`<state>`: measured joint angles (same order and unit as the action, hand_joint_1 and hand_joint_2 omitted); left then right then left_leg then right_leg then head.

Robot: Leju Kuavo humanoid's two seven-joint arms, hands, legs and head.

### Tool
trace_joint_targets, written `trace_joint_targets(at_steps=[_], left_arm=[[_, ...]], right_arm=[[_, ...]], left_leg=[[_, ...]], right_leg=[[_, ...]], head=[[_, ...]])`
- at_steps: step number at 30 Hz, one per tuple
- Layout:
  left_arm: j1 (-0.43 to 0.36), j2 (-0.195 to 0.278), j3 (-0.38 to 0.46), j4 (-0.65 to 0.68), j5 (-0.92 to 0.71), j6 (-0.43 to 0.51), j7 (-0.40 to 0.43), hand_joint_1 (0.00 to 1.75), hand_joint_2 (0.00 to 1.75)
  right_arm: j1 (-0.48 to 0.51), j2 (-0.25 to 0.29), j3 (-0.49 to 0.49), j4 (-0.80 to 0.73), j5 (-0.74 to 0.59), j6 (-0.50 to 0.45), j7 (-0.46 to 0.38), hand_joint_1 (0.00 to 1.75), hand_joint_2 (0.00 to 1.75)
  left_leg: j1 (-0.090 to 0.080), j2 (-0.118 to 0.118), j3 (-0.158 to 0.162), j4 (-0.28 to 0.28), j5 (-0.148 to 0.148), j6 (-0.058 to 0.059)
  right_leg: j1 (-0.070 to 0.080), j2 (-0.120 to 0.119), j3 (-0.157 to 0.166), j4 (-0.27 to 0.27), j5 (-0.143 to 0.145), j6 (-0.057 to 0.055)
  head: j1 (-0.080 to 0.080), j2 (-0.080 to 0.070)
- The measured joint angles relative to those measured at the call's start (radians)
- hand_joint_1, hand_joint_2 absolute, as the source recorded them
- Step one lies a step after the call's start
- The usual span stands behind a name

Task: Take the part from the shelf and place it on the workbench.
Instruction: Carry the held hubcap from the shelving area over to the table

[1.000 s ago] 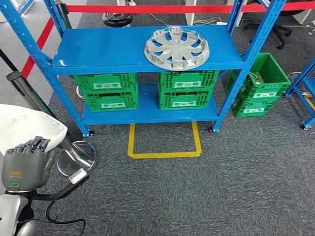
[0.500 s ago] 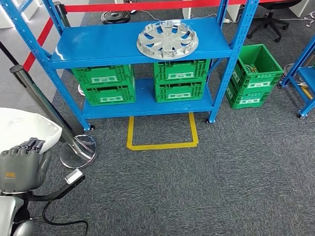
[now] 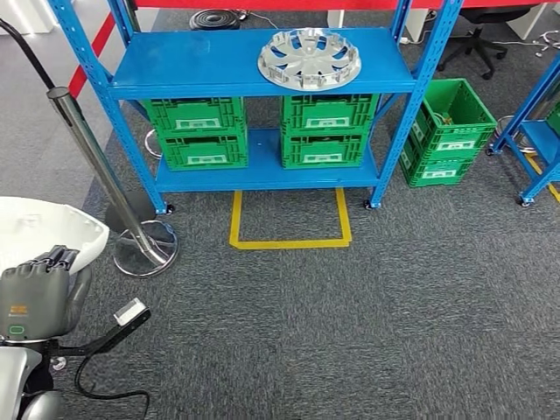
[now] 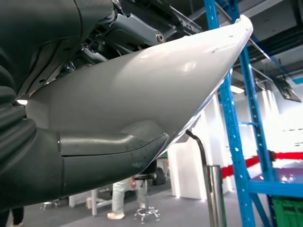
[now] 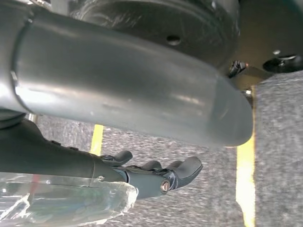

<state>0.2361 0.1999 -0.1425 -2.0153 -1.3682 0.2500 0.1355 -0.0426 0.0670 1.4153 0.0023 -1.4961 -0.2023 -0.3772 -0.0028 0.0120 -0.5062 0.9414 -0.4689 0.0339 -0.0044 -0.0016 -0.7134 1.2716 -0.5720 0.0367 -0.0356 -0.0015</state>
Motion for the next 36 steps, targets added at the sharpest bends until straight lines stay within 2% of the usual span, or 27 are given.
trace_joint_targets(at_steps=[1,2,3,4,5,6,7,9,10,11,13,14,15,16,17,19,21,23,25,27,29,30,31,32,33,34,36], left_arm=[[0.001,-0.001,0.000,0.001,0.001,0.000,0.000,1.75,1.75],[0.002,-0.002,0.000,0.002,0.001,-0.001,0.000,1.75,1.75],[0.003,-0.002,0.000,0.002,0.001,-0.001,0.000,1.75,1.75],[0.004,-0.003,0.000,0.003,0.001,-0.001,0.000,1.75,1.75],[0.004,-0.004,0.001,0.003,0.001,-0.001,0.000,1.75,1.75],[0.004,-0.004,0.002,0.003,0.001,-0.001,0.000,1.75,1.75],[0.005,-0.004,0.003,0.003,0.001,0.000,0.000,1.75,1.75],[0.007,-0.005,0.005,0.003,0.001,0.001,-0.001,1.75,1.75],[0.008,-0.005,0.006,0.003,0.001,0.001,-0.001,1.75,1.75],[0.009,-0.005,0.006,0.003,0.001,0.000,-0.001,1.75,1.75],[0.011,-0.005,0.006,0.003,0.002,-0.001,-0.001,1.75,1.75],[0.012,-0.005,0.006,0.003,0.003,-0.002,-0.001,1.75,1.75],[0.013,-0.005,0.006,0.004,0.004,-0.002,-0.001,1.75,1.75],[0.014,-0.005,0.006,0.004,0.005,-0.002,-0.001,1.75,1.75],[0.015,-0.005,0.006,0.004,0.006,-0.002,-0.001,1.75,1.75],[0.014,-0.005,0.007,0.004,0.007,-0.003,0.000,1.75,1.75],[0.012,-0.005,0.007,0.004,0.007,-0.002,0.000,1.75,1.75],[0.012,-0.005,0.008,0.004,0.007,-0.002,0.001,1.75,1.75],[0.013,-0.006,0.009,0.004,0.007,-0.003,0.001,1.75,1.75],[0.014,-0.006,0.012,0.004,0.007,-0.004,0.002,1.75,1.75],[0.017,-0.007,0.015,0.004,0.007,-0.005,0.002,1.75,1.75],[0.020,-0.007,0.016,0.004,0.007,-0.004,0.002,1.75,1.75],[0.023,-0.007,0.018,0.004,0.007,-0.004,0.003,1.75,1.75],[0.026,-0.007,0.020,0.004,0.007,-0.004,0.003,1.75,1.75],[0.028,-0.007,0.021,0.004,0.007,-0.004,0.004,1.75,1.75],[0.029,-0.007,0.022,0.004,0.007,-0.004,0.005,1.75,1.75],[0.030,-0.007,0.024,0.004,0.009,-0.004,0.007,1.75,1.75]], right_arm=[[0.000,0.000,0.000,0.000,0.000,0.000,0.000,0.00,0.00],[0.000,-0.001,0.000,0.000,0.000,0.000,0.000,0.00,0.00],[0.000,-0.001,0.000,0.000,0.000,0.000,0.000,0.00,0.00],[-0.001,-0.001,0.000,0.000,0.000,-0.001,0.000,0.00,0.00],[-0.002,-0.002,0.000,0.000,0.000,-0.002,0.000,0.00,0.00],[-0.004,-0.002,0.000,0.000,0.000,-0.003,0.000,0.00,0.00],[-0.004,-0.002,0.000,0.000,0.000,-0.004,0.001,0.00,0.00],[-0.001,-0.002,0.000,0.000,0.000,-0.005,0.002,0.00,0.00],[0.001,-0.002,0.000,0.000,0.000,-0.005,0.003,0.00,0.00],[0.002,-0.002,0.000,0.000,0.000,-0.005,0.003,0.00,0.00],[0.002,-0.002,0.000,0.000,0.000,-0.007,0.003,0.00,0.00],[0.002,-0.002,0.000,0.000,0.000,-0.008,0.003,0.00,0.00],[0.003,-0.002,0.000,0.000,0.000,-0.009,0.003,0.00,0.00],[0.004,-0.002,0.001,0.000,0.000,-0.012,0.003,0.00,0.00],[0.005,-0.002,0.003,0.000,0.001,-0.015,0.003,0.00,0.00],[0.006,-0.002,0.011,0.000,0.003,-0.027,0.004,0.00,0.00],[0.008,-0.002,0.020,0.000,0.006,-0.046,0.006,0.00,0.00],[0.009,-0.002,0.030,0.000,0.007,-0.060,0.008,0.00,0.00],[0.007,-0.002,0.035,0.000,0.008,-0.066,0.009,0.00,0.00],[0.005,-0.002,0.037,0.000,0.009,-0.072,0.011,0.00,0.00],[0.007,-0.002,0.038,0.000,0.011,-0.079,0.012,0.00,0.00],[0.008,-0.002,0.038,0.000,0.013,-0.083,0.012,0.00,0.00],[0.009,-0.002,0.038,0.000,0.014,-0.085,0.012,0.00,0.00],[0.009,-0.002,0.039,0.000,0.016,-0.089,0.013,0.00,0.00],[0.009,-0.002,0.039,0.000,0.017,-0.093,0.013,0.00,0.00],[0.008,-0.002,0.039,0.000,0.019,-0.097,0.014,0.00,0.00],[0.008,-0.002,0.039,0.000,0.021,-0.103,0.016,0.00,0.00]], left_leg=[[0.000,0.000,-0.016,0.002,0.011,-0.003],[0.001,0.001,-0.031,0.006,0.020,-0.006],[0.002,0.001,-0.045,0.012,0.028,-0.011],[0.001,0.000,-0.056,0.020,0.032,-0.015],[0.000,0.000,-0.065,0.028,0.036,-0.021],[-0.001,0.000,-0.071,0.035,0.040,-0.026],[-0.002,0.000,-0.075,0.039,0.044,-0.031],[0.000,0.000,-0.081,0.047,0.043,-0.042],[0.002,-0.002,-0.087,0.063,0.025,-0.047],[0.004,-0.003,-0.099,0.096,-0.007,-0.053],[0.007,-0.004,-0.139,0.218,-0.093,-0.063],[0.009,-0.004,-0.157,0.279,-0.123,-0.066],[0.010,-0.004,-0.164,0.316,-0.133,-0.067],[0.011,-0.004,-0.153,0.316,-0.119,-0.066],[0.011,-0.003,-0.127,0.279,-0.090,-0.064],[0.007,0.014,-0.052,0.153,-0.028,-0.055],[0.000,0.034,-0.011,0.070,-0.008,-0.043],[-0.003,0.030,-0.011,0.048,-0.013,-0.031],[0.002,0.014,-0.015,0.036,-0.010,-0.018],[0.005,-0.001,-0.022,0.031,-0.001,-0.007],[0.002,-0.018,-0.032,0.032,0.007,-0.001],[0.001,-0.027,-0.037,0.032,0.010,-0.001],[-0.001,-0.037,-0.040,0.032,0.014,-0.001],[-0.003,-0.047,-0.042,0.033,0.016,-0.002],[-0.004,-0.058,-0.043,0.033,0.018,-0.004],[-0.006,-0.069,-0.044,0.034,0.020,-0.007],[-0.007,-0.089,-0.051,0.040,0.025,-0.014]], right_leg=[[-0.002,0.000,0.012,0.015,0.028,0.003],[-0.003,0.000,0.042,-0.005,0.063,0.004],[-0.006,0.000,0.091,-0.060,0.086,0.005],[-0.006,0.000,0.151,-0.137,0.085,0.005],[-0.007,0.001,0.204,-0.212,0.068,0.002],[-0.006,0.002,0.238,-0.267,0.046,-0.003],[-0.004,0.003,0.252,-0.295,0.030,-0.009],[-0.005,0.002,0.245,-0.302,0.030,-0.028],[-0.006,-0.001,0.241,-0.303,0.035,-0.037],[-0.007,-0.003,0.236,-0.304,0.041,-0.045],[-0.006,-0.005,0.227,-0.303,0.052,-0.052],[-0.005,-0.006,0.222,-0.302,0.057,-0.053],[-0.004,-0.006,0.218,-0.300,0.062,-0.053],[-0.004,-0.006,0.215,-0.298,0.066,-0.052],[-0.004,-0.009,0.211,-0.296,0.068,-0.052],[-0.001,-0.015,0.208,-0.291,0.069,-0.050],[0.004,-0.025,0.206,-0.288,0.070,-0.044],[0.007,-0.042,0.201,-0.286,0.072,-0.034],[0.007,-0.042,0.188,-0.271,0.056,-0.022],[0.005,-0.020,0.148,-0.186,0.001,-0.014],[0.004,-0.005,0.086,-0.047,-0.064,-0.013],[0.004,-0.002,0.065,-0.001,-0.076,-0.013],[0.004,-0.001,0.062,0.008,-0.068,-0.015],[0.004,0.002,0.079,-0.025,-0.040,-0.017],[0.004,0.011,0.114,-0.092,-0.001,-0.022],[0.004,0.031,0.153,-0.166,0.029,-0.027],[0.003,0.065,0.206,-0.270,0.057,-0.034]], head=[[0.000,0.000],[0.000,0.000],[0.000,0.000],[0.001,0.000],[0.001,0.000],[0.000,0.000],[0.000,0.000],[-0.001,0.000],[-0.001,0.000],[-0.003,0.000],[-0.005,0.000],[-0.005,0.000],[-0.005,0.000],[-0.005,0.000],[-0.006,0.000],[-0.007,0.000],[-0.007,0.000],[-0.006,0.000],[-0.005,0.000],[-0.003,0.000],[-0.003,0.000],[-0.003,0.000],[-0.003,0.000],[-0.003,0.000],[-0.003,0.000],[-0.003,0.000],[-0.004,0.000]])
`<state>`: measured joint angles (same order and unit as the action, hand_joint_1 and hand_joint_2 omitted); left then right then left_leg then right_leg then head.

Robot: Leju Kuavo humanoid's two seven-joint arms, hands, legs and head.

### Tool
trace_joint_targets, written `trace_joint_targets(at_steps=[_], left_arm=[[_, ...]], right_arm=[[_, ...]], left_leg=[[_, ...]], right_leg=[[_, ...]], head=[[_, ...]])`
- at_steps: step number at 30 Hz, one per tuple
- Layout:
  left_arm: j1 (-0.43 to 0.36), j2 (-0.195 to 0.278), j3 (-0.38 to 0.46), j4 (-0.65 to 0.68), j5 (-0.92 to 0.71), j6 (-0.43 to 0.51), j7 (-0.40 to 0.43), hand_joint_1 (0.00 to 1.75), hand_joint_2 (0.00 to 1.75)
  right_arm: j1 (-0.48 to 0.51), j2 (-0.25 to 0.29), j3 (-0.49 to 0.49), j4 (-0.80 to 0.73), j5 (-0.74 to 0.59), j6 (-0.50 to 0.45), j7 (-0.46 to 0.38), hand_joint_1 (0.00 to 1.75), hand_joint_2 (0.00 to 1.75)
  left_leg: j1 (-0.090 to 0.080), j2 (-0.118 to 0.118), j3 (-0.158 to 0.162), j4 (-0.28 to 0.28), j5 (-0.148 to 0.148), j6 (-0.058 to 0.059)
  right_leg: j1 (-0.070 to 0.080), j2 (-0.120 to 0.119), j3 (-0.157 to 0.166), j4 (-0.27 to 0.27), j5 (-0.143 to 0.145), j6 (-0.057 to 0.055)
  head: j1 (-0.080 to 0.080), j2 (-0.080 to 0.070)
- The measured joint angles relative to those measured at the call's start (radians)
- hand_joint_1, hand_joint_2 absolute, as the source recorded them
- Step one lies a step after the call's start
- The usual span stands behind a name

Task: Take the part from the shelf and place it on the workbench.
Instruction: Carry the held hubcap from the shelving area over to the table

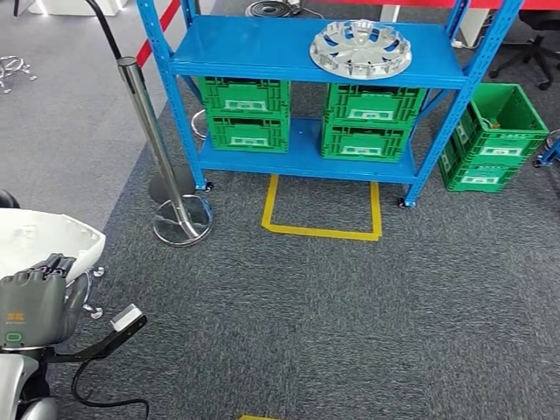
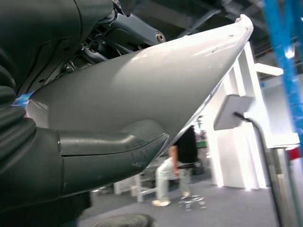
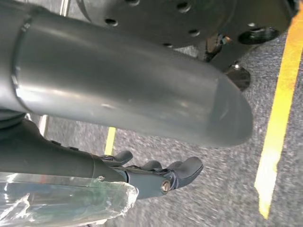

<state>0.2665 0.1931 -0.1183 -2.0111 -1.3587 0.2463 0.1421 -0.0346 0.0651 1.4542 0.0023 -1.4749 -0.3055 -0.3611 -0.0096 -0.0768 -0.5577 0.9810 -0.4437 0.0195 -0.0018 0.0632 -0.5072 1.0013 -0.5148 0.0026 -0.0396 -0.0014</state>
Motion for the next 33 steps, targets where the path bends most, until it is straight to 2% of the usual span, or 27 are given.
trace_joint_targets(at_steps=[1,3,4,5,7,9,10,11,12,14,15,16,18,19,21,22,23,24,25,26,27,28,29,30,31,32,33], left_arm=[[0.002,0.000,0.002,0.000,0.001,0.000,0.001,1.75,1.75],[0.010,0.002,0.007,0.000,0.003,0.000,0.001,1.75,1.75],[0.014,0.003,0.010,0.000,0.004,0.001,0.001,1.75,1.75],[0.016,0.005,0.014,0.000,0.005,0.001,0.001,1.75,1.75],[0.016,0.008,0.021,0.000,0.008,0.002,0.001,1.75,1.75],[0.021,0.011,0.026,0.000,0.013,0.002,0.001,1.75,1.75],[0.025,0.012,0.029,0.000,0.017,0.002,0.001,1.75,1.75],[0.029,0.014,0.033,0.000,0.020,0.002,0.001,1.75,1.75],[0.031,0.015,0.037,0.000,0.022,0.002,0.000,1.75,1.75],[0.032,0.018,0.045,0.000,0.023,0.002,-0.001,1.75,1.75],[0.031,0.019,0.047,0.000,0.023,0.002,-0.001,1.75,1.75],[0.032,0.019,0.049,0.000,0.023,0.002,-0.002,1.75,1.75],[0.037,0.020,0.052,0.000,0.024,0.002,-0.002,1.75,1.75],[0.040,0.020,0.053,0.000,0.024,0.002,-0.002,1.75,1.75],[0.040,0.020,0.055,-0.001,0.024,0.002,-0.002,1.75,1.75],[0.040,0.019,0.055,-0.001,0.024,0.003,-0.002,1.75,1.75],[0.040,0.019,0.055,-0.001,0.025,0.003,-0.002,1.75,1.75],[0.041,0.018,0.055,-0.001,0.027,0.003,-0.003,1.75,1.75],[0.043,0.018,0.056,0.000,0.029,0.003,-0.004,1.75,1.75],[0.045,0.018,0.057,0.000,0.033,0.004,-0.006,1.75,1.75],[0.047,0.018,0.059,0.000,0.038,0.004,-0.009,1.75,1.75],[0.048,0.018,0.063,0.000,0.042,0.005,-0.012,1.75,1.75],[0.048,0.017,0.067,0.000,0.046,0.005,-0.015,1.75,1.75],[0.048,0.017,0.071,0.000,0.049,0.005,-0.018,1.75,1.75],[0.049,0.017,0.074,0.000,0.052,0.005,-0.019,1.75,1.75],[0.050,0.017,0.077,0.000,0.054,0.006,-0.021,1.75,1.75],[0.053,0.017,0.080,0.000,0.055,0.006,-0.022,1.75,1.75]], right_arm=[[0.000,0.000,0.000,0.000,0.001,-0.001,0.002,0.00,0.00],[0.001,0.001,0.001,0.000,0.002,-0.002,0.007,0.00,0.00],[0.000,0.001,0.001,0.000,0.003,-0.002,0.008,0.00,0.00],[0.000,0.002,0.001,-0.001,0.003,-0.002,0.009,0.00,0.00],[0.001,0.002,0.002,-0.001,0.004,0.000,0.009,0.00,0.00],[0.004,0.002,0.002,-0.001,0.004,0.004,0.011,0.00,0.00],[0.004,0.003,0.002,-0.001,0.004,0.004,0.012,0.00,0.00],[0.004,0.003,0.002,-0.001,0.005,0.005,0.013,0.00,0.00],[0.003,0.005,0.002,-0.001,0.005,0.005,0.013,0.00,0.00],[0.000,0.007,0.002,-0.001,0.005,0.005,0.013,0.00,0.00],[0.000,0.008,0.002,-0.001,0.006,0.005,0.013,0.00,0.00],[-0.001,0.008,0.002,-0.001,0.006,0.005,0.013,0.00,0.00],[-0.002,0.008,0.002,-0.001,0.006,0.004,0.013,0.00,0.00],[-0.003,0.008,0.002,-0.001,0.006,0.004,0.013,0.00,0.00],[-0.005,0.008,0.002,-0.001,0.006,0.004,0.013,0.00,0.00],[-0.004,0.008,0.002,-0.001,0.006,0.005,0.013,0.00,0.00],[-0.002,0.008,0.002,-0.001,0.006,0.005,0.013,0.00,0.00],[0.000,0.008,0.002,-0.001,0.007,0.005,0.014,0.00,0.00],[0.002,0.008,0.002,-0.001,0.007,0.006,0.015,0.00,0.00],[0.002,0.008,0.002,-0.001,0.008,0.006,0.015,0.00,0.00],[0.002,0.008,0.002,-0.001,0.009,0.007,0.015,0.00,0.00],[0.001,0.008,0.002,-0.001,0.009,0.007,0.015,0.00,0.00],[0.001,0.008,0.002,-0.001,0.010,0.007,0.016,0.00,0.00],[0.001,0.008,0.002,-0.001,0.011,0.007,0.016,0.00,0.00],[0.002,0.009,0.002,-0.001,0.011,0.007,0.016,0.00,0.00],[0.002,0.010,0.002,-0.001,0.012,0.006,0.017,0.00,0.00],[0.002,0.011,0.002,-0.001,0.012,0.006,0.018,0.00,0.00]], left_leg=[[0.001,-0.010,-0.006,0.002,0.004,-0.006],[0.004,-0.026,-0.016,0.004,0.011,-0.018],[0.003,-0.017,-0.022,0.012,0.005,-0.024],[0.004,0.001,-0.034,0.035,-0.013,-0.031],[0.008,0.047,-0.081,0.142,-0.079,-0.045],[0.015,0.064,-0.135,0.267,-0.134,-0.057],[0.018,0.068,-0.144,0.293,-0.137,-0.061],[0.021,0.072,-0.131,0.276,-0.119,-0.063],[0.023,0.080,-0.099,0.222,-0.088,-0.064],[0.021,0.126,-0.018,0.079,-0.034,-0.058],[0.017,0.144,0.005,0.033,-0.023,-0.050],[0.013,0.156,0.015,0.010,-0.022,-0.041],[0.010,0.136,0.010,0.005,-0.022,-0.023],[0.010,0.124,0.009,0.003,-0.018,-0.015],[0.014,0.102,0.006,-0.002,-0.010,-0.001],[0.014,0.091,0.003,-0.003,-0.008,0.004],[0.014,0.078,0.001,-0.002,-0.006,0.007],[0.012,0.064,-0.001,-0.002,-0.005,0.009],[0.011,0.050,-0.002,-0.001,-0.005,0.010],[0.010,0.035,-0.002,-0.001,-0.004,0.010],[0.009,0.020,-0.002,0.000,-0.004,0.010],[0.009,0.006,-0.001,0.002,-0.004,0.009],[0.007,-0.008,-0.002,0.005,-0.005,0.006],[0.007,-0.021,-0.006,0.009,-0.005,0.002],[0.007,-0.034,-0.011,0.012,-0.004,-0.003],[0.009,-0.048,-0.017,0.013,-0.001,-0.010],[0.012,-0.064,-0.023,0.013,0.003,-0.017]], right_leg=[[0.000,0.006,0.008,-0.015,-0.002,-0.002],[0.000,-0.013,0.010,-0.019,0.003,-0.006],[-0.002,-0.024,0.010,-0.022,0.007,-0.011],[-0.005,-0.037,0.009,-0.025,0.011,-0.015],[-0.007,-0.063,0.005,-0.027,0.015,-0.019],[-0.007,-0.091,0.000,-0.026,0.015,-0.020],[-0.007,-0.105,-0.002,-0.025,0.015,-0.019],[-0.007,-0.118,-0.002,-0.024,0.015,-0.019],[-0.007,-0.131,-0.002,-0.024,0.014,-0.018],[-0.003,-0.153,0.002,-0.022,0.010,-0.011],[0.000,-0.163,0.004,-0.021,0.008,-0.006],[0.003,-0.173,0.006,-0.021,0.006,0.000],[0.004,-0.193,0.010,-0.023,0.004,0.012],[0.001,-0.185,0.009,-0.020,-0.002,0.018],[-0.003,-0.132,-0.016,0.037,-0.043,0.027],[-0.004,-0.097,-0.046,0.100,-0.079,0.029],[-0.004,-0.077,-0.082,0.177,-0.115,0.028],[-0.004,-0.068,-0.115,0.245,-0.140,0.028],[-0.003,-0.065,-0.136,0.283,-0.145,0.026],[-0.003,-0.063,-0.137,0.278,-0.128,0.024],[-0.003,-0.057,-0.119,0.232,-0.093,0.021],[-0.004,-0.039,-0.089,0.163,-0.051,0.017],[-0.006,-0.007,-0.059,0.093,-0.018,0.012],[-0.008,0.021,-0.034,0.038,0.001,0.010],[-0.010,0.042,-0.020,0.009,0.007,0.009],[-0.010,0.047,-0.014,-0.002,0.005,0.007],[-0.010,0.034,-0.011,-0.006,0.004,0.006]], head=[[0.000,0.000],[0.000,0.000],[-0.001,0.000],[-0.004,0.000],[-0.009,0.000],[-0.011,0.000],[-0.011,0.000],[-0.011,0.000],[-0.011,0.000],[-0.011,0.000],[-0.011,0.000],[-0.011,0.000],[-0.010,0.000],[-0.009,0.000],[-0.006,0.000],[-0.004,0.000],[-0.003,0.000],[-0.003,0.000],[-0.003,0.000],[-0.003,0.000],[-0.003,0.000],[-0.003,0.000],[-0.003,0.000],[-0.003,0.000],[-0.004,0.000],[-0.005,0.000],[-0.004,0.000]])
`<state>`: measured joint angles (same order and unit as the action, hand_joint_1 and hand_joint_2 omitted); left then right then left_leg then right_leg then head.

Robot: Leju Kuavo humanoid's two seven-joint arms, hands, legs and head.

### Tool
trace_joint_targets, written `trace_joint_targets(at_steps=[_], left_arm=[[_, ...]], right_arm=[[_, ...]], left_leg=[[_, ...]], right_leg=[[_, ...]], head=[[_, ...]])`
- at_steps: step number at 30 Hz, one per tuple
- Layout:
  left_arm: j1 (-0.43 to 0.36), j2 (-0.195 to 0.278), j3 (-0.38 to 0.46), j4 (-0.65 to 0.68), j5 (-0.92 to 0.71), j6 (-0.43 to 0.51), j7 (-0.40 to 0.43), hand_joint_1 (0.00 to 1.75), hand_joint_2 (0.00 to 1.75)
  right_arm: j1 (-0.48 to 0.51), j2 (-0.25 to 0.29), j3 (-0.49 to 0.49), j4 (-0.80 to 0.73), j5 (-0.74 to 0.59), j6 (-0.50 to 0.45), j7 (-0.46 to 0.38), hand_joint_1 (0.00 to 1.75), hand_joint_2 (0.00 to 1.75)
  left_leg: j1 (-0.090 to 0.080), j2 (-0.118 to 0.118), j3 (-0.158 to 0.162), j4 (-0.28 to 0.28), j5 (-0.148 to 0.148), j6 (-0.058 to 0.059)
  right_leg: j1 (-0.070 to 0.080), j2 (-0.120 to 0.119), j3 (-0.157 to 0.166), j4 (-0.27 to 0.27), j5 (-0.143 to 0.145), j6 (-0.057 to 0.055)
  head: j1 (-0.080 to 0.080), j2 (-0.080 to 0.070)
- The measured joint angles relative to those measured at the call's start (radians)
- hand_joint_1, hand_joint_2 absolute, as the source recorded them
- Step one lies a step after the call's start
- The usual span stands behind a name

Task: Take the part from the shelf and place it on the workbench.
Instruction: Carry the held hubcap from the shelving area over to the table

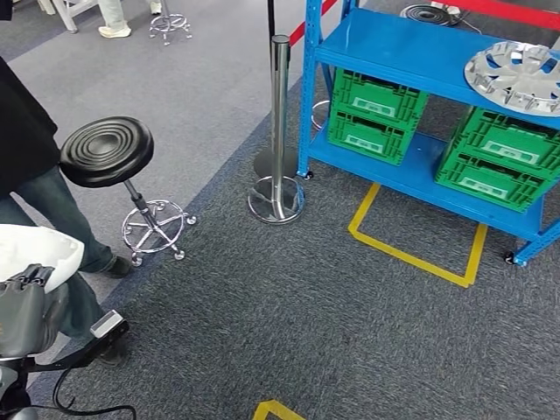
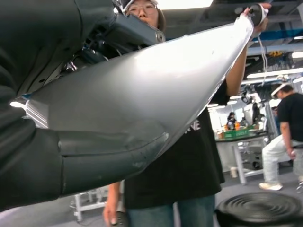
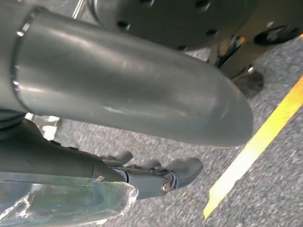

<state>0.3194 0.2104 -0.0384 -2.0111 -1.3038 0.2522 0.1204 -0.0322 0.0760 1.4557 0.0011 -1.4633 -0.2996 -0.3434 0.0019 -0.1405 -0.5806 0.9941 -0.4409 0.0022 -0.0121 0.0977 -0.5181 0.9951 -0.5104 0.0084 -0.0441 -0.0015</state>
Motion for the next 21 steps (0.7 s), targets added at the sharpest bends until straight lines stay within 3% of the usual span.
trace_joint_targets(at_steps=[1,3,5,7,8,10,11,13,14,16,18,20,21], left_arm=[[0.004,0.000,0.002,0.000,0.001,0.000,-0.001,1.75,1.75],[0.007,0.000,0.009,0.000,0.004,0.000,-0.004,1.75,1.75],[0.006,0.001,0.016,0.000,0.005,-0.001,-0.007,1.75,1.75],[0.008,0.000,0.018,0.001,0.006,-0.004,-0.009,1.75,1.75],[0.009,0.000,0.018,0.002,0.006,-0.005,-0.010,1.75,1.75],[0.010,-0.001,0.019,0.003,0.006,-0.006,-0.010,1.75,1.75],[0.009,0.000,0.019,0.003,0.006,-0.006,-0.010,1.75,1.75],[0.007,0.000,0.019,0.003,0.006,-0.008,-0.010,1.75,1.75],[0.007,0.000,0.019,0.003,0.006,-0.009,-0.010,1.75,1.75],[0.010,-0.001,0.019,0.003,0.006,-0.011,-0.010,1.75,1.75],[0.010,-0.001,0.019,0.003,0.006,-0.013,-0.009,1.75,1.75],[0.009,-0.002,0.018,0.003,0.005,-0.016,-0.007,1.75,1.75],[0.009,-0.002,0.018,0.003,0.005,-0.018,-0.006,1.75,1.75]], right_arm=[[-0.001,0.001,0.000,0.000,0.000,-0.001,0.000,0.00,0.00],[-0.002,0.002,0.000,-0.001,-0.002,-0.006,0.000,0.00,0.00],[0.000,0.004,0.000,-0.001,-0.006,-0.009,0.000,0.00,0.00],[0.002,0.005,0.000,-0.001,-0.009,-0.009,0.001,0.00,0.00],[0.002,0.005,0.000,-0.001,-0.010,-0.009,0.001,0.00,0.00],[0.000,0.006,0.000,-0.001,-0.011,-0.007,0.001,0.00,0.00],[-0.001,0.007,0.000,-0.001,-0.012,-0.006,0.000,0.00,0.00],[-0.002,0.008,0.000,-0.001,-0.012,-0.003,-0.001,0.00,0.00],[-0.002,0.008,0.000,-0.001,-0.012,-0.003,-0.002,0.00,0.00],[-0.004,0.008,0.000,-0.001,-0.013,-0.003,-0.002,0.00,0.00],[-0.006,0.009,0.000,-0.001,-0.013,-0.004,-0.003,0.00,0.00],[-0.005,0.010,0.000,-0.001,-0.013,-0.006,-0.004,0.00,0.00],[-0.003,0.010,0.000,-0.001,-0.014,-0.006,-0.003,0.00,0.00]], left_leg=[[0.001,-0.003,-0.004,0.002,0.000,-0.006],[-0.001,0.040,-0.025,0.045,-0.028,-0.017],[0.001,0.107,-0.081,0.165,-0.093,-0.028],[0.007,0.130,-0.133,0.272,-0.131,-0.036],[0.009,0.134,-0.135,0.279,-0.123,-0.038],[0.011,0.150,-0.081,0.187,-0.066,-0.038],[0.008,0.176,-0.040,0.117,-0.040,-0.035],[0.000,0.214,0.014,0.021,-0.019,-0.021],[-0.004,0.220,0.021,0.006,-0.023,-0.014],[-0.004,0.195,0.020,0.000,-0.022,0.002],[0.000,0.172,0.022,-0.008,-0.015,0.017],[0.002,0.150,0.022,-0.010,-0.011,0.026],[0.001,0.137,0.021,-0.010,-0.011,0.028]], right_leg=[[-0.001,-0.015,0.002,-0.002,0.002,-0.004],[-0.004,-0.046,0.007,-0.010,0.006,-0.013],[-0.002,-0.081,0.010,-0.012,0.004,-0.020],[0.000,-0.116,0.011,-0.012,0.001,-0.021],[0.000,-0.133,0.011,-0.012,0.000,-0.021],[0.001,-0.161,0.016,-0.012,-0.005,-0.017],[0.003,-0.173,0.020,-0.011,-0.008,-0.014],[0.009,-0.194,0.023,-0.011,-0.016,-0.003],[0.011,-0.205,0.025,-0.012,-0.020,0.002],[0.010,-0.224,0.035,-0.016,-0.026,0.012],[0.008,-0.186,0.030,0.014,-0.051,0.021],[0.006,-0.121,-0.024,0.131,-0.112,0.024],[0.006,-0.106,-0.063,0.206,-0.142,0.024]], head=[[0.000,0.000],[-0.005,0.000],[-0.012,0.000],[-0.013,0.000],[-0.013,0.000],[-0.013,0.000],[-0.013,0.000],[-0.012,0.000],[-0.012,0.000],[-0.011,0.000],[-0.008,0.000],[-0.003,0.000],[-0.001,0.000]])
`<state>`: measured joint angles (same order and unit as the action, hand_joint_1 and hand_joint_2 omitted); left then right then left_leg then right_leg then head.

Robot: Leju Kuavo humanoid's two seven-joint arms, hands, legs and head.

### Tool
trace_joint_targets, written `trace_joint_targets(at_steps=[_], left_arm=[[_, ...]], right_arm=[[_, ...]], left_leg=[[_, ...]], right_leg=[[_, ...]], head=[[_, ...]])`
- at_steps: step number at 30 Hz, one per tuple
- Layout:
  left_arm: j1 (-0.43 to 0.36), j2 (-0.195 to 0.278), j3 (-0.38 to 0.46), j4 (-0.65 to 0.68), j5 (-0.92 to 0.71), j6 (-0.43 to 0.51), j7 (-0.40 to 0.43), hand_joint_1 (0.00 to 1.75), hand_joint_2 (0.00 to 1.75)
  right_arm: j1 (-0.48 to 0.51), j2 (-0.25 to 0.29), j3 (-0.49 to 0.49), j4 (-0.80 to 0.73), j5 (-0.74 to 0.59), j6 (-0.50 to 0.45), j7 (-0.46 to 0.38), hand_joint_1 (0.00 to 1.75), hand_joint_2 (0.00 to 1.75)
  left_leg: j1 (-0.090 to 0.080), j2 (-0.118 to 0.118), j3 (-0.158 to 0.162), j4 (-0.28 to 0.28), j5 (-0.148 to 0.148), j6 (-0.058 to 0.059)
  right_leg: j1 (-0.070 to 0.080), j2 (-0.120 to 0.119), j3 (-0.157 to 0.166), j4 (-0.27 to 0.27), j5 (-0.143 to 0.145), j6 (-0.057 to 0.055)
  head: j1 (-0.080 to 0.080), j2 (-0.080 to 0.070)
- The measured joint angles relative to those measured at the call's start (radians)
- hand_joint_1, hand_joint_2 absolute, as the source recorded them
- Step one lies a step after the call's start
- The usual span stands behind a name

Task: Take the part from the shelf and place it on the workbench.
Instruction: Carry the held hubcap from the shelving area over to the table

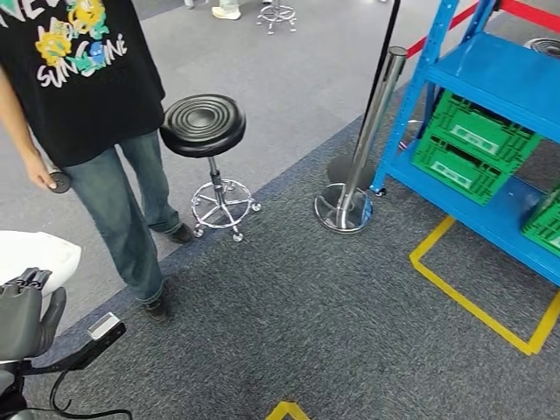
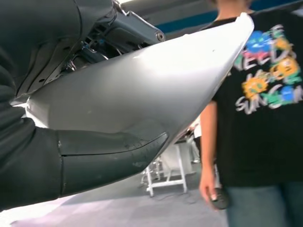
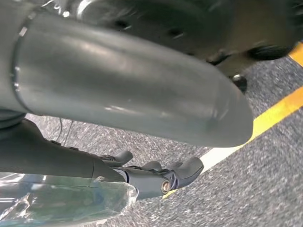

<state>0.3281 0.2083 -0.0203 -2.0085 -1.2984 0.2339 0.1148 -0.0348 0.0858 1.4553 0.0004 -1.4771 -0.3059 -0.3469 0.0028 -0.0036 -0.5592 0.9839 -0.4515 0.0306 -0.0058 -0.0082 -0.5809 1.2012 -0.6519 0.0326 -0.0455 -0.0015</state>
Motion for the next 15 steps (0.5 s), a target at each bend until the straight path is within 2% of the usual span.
trace_joint_targets(at_steps=[1,2,3,4,5,6,7,8,10,11,12,13,14,15], left_arm=[[0.000,0.000,0.000,0.000,0.000,-0.002,0.002,1.75,1.75],[0.001,-0.001,0.000,0.000,0.000,-0.004,0.004,1.75,1.75],[0.001,-0.001,0.000,0.000,0.000,-0.005,0.005,1.75,1.75],[0.001,-0.001,0.000,0.000,0.000,-0.006,0.006,1.75,1.75],[0.001,-0.001,0.000,0.000,0.000,-0.006,0.007,1.75,1.75],[0.000,-0.001,-0.001,0.000,0.000,-0.007,0.008,1.75,1.75],[0.000,-0.001,-0.001,0.000,0.000,-0.008,0.009,1.75,1.75],[-0.001,0.000,-0.001,0.000,0.000,-0.009,0.009,1.75,1.75],[0.001,0.000,-0.001,0.000,0.000,-0.010,0.010,1.75,1.75],[0.002,0.001,-0.001,0.000,0.000,-0.011,0.010,1.75,1.75],[0.003,0.001,-0.001,0.000,0.000,-0.011,0.010,1.75,1.75],[0.001,0.002,-0.001,0.000,0.000,-0.011,0.010,1.75,1.75],[0.000,0.003,-0.001,0.001,0.000,-0.011,0.010,1.75,1.75],[-0.001,0.003,-0.001,0.002,0.000,-0.012,0.010,1.75,1.75]], right_arm=[[0.002,0.000,0.000,0.000,0.000,0.000,0.000,0.00,0.00],[0.004,0.000,0.000,0.000,0.000,0.000,0.000,0.00,0.00],[0.004,0.000,0.000,0.000,0.000,0.000,0.000,0.00,0.00],[0.004,0.000,0.000,0.000,0.000,0.000,0.000,0.00,0.00],[0.003,0.000,0.000,0.000,0.000,0.001,0.000,0.00,0.00],[0.003,0.000,0.000,0.000,0.000,0.001,0.000,0.00,0.00],[0.003,0.000,0.000,0.000,0.000,0.001,0.000,0.00,0.00],[0.003,0.000,0.000,0.000,0.000,0.001,-0.001,0.00,0.00],[0.002,0.000,0.000,0.000,0.000,0.002,-0.001,0.00,0.00],[0.001,0.000,0.000,0.000,0.000,0.002,-0.002,0.00,0.00],[0.000,0.001,0.000,0.000,0.000,0.001,-0.002,0.00,0.00],[0.000,0.002,0.000,0.000,0.000,0.001,-0.003,0.00,0.00],[0.001,0.002,0.000,0.000,0.000,0.001,-0.003,0.00,0.00],[0.003,0.002,0.000,0.000,0.000,0.002,-0.003,0.00,0.00]], left_leg=[[-0.001,-0.014,0.000,0.000,0.000,0.001],[-0.002,-0.028,0.001,0.001,-0.001,0.001],[-0.002,-0.042,0.003,0.001,-0.001,0.001],[-0.002,-0.056,0.005,0.001,-0.002,0.000],[-0.001,-0.069,0.007,0.002,-0.003,-0.001],[-0.003,-0.082,0.007,0.004,-0.005,-0.004],[-0.002,-0.094,0.006,0.006,-0.006,-0.010],[-0.001,-0.106,0.004,0.006,-0.006,-0.016],[0.004,-0.130,-0.001,0.004,-0.003,-0.032],[0.006,-0.127,-0.004,0.008,-0.005,-0.038],[0.006,-0.109,-0.013,0.026,-0.018,-0.043],[0.006,-0.081,-0.031,0.064,-0.042,-0.048],[0.007,-0.047,-0.058,0.122,-0.077,-0.052],[0.009,-0.024,-0.091,0.191,-0.112,-0.058]], right_leg=[[0.000,0.006,-0.034,0.058,-0.015,0.000],[0.000,0.008,-0.053,0.082,-0.010,-0.001],[0.000,0.010,-0.053,0.064,0.017,-0.002],[0.000,0.017,-0.035,0.009,0.058,-0.005],[-0.001,0.037,-0.007,-0.063,0.101,-0.008],[-0.003,0.063,0.021,-0.133,0.131,-0.012],[-0.004,0.083,0.041,-0.182,0.148,-0.015],[-0.004,0.096,0.051,-0.206,0.150,-0.018],[-0.001,0.081,0.062,-0.217,0.149,-0.024],[-0.001,0.069,0.068,-0.223,0.153,-0.030],[-0.002,0.055,0.074,-0.229,0.158,-0.036],[-0.004,0.040,0.077,-0.235,0.163,-0.040],[-0.004,0.025,0.078,-0.238,0.164,-0.043],[-0.003,0.010,0.076,-0.239,0.163,-0.044]], head=[[0.000,0.000],[0.000,0.000],[0.000,0.000],[0.000,0.000],[0.001,0.000],[0.000,0.000],[0.000,0.000],[-0.001,0.000],[-0.001,0.000],[-0.001,0.000],[-0.003,0.000],[-0.005,0.000],[-0.006,0.000],[-0.008,0.000]])
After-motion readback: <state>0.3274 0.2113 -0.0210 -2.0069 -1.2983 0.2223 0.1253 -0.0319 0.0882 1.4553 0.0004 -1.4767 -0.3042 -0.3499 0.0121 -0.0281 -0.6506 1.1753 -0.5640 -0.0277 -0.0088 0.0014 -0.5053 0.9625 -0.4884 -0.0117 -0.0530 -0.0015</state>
